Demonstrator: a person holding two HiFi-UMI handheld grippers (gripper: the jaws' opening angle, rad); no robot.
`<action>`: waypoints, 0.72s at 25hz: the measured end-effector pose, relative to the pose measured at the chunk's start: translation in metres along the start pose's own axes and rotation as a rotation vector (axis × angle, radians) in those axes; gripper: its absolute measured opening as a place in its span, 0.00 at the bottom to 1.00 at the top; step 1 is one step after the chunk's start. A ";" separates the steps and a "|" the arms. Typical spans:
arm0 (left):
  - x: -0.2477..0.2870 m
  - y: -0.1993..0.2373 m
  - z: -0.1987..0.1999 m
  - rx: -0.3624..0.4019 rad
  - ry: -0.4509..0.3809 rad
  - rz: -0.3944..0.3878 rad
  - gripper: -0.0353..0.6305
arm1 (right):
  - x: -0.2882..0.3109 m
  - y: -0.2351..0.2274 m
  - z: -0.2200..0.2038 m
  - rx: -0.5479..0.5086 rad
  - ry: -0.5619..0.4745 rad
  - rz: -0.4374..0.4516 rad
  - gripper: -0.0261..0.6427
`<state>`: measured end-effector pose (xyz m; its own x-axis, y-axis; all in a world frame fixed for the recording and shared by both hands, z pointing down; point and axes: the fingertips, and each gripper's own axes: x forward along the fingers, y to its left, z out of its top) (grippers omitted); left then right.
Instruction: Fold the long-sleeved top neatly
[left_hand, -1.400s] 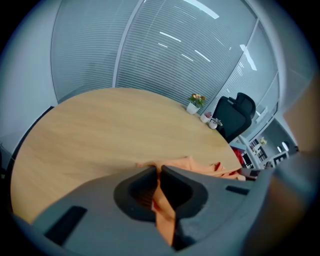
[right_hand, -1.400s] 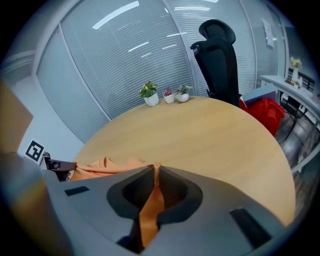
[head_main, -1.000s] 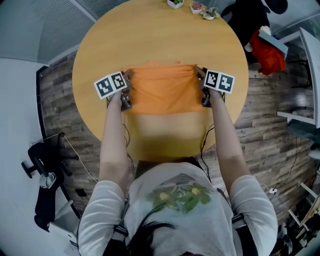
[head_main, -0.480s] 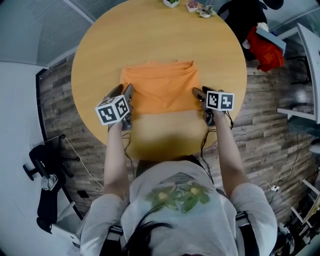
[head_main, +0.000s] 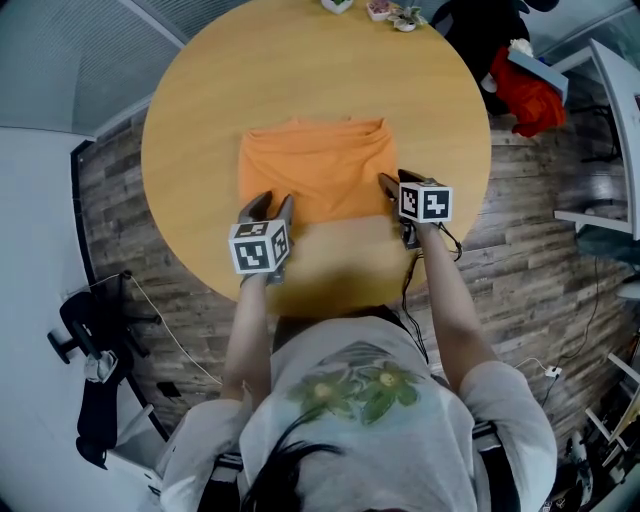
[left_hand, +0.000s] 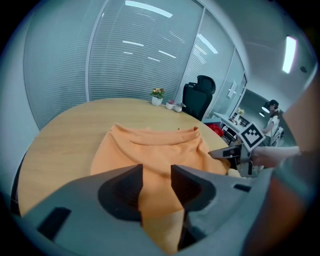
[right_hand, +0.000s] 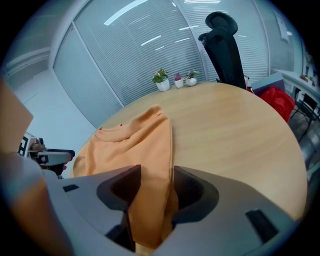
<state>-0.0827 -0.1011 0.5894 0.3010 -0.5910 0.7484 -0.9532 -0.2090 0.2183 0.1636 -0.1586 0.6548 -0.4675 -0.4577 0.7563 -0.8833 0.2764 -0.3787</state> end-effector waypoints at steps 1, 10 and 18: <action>0.000 -0.007 -0.004 0.005 0.005 -0.010 0.29 | 0.000 0.002 -0.002 -0.006 0.005 0.010 0.36; 0.001 -0.045 -0.022 0.079 0.057 -0.067 0.29 | 0.007 0.009 -0.006 0.035 0.030 0.097 0.15; 0.017 -0.063 0.043 0.322 0.043 -0.158 0.29 | 0.003 0.012 -0.003 0.033 0.007 0.080 0.19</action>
<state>-0.0161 -0.1314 0.5611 0.4359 -0.5000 0.7483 -0.8354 -0.5340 0.1298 0.1520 -0.1544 0.6537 -0.5363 -0.4291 0.7268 -0.8440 0.2837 -0.4552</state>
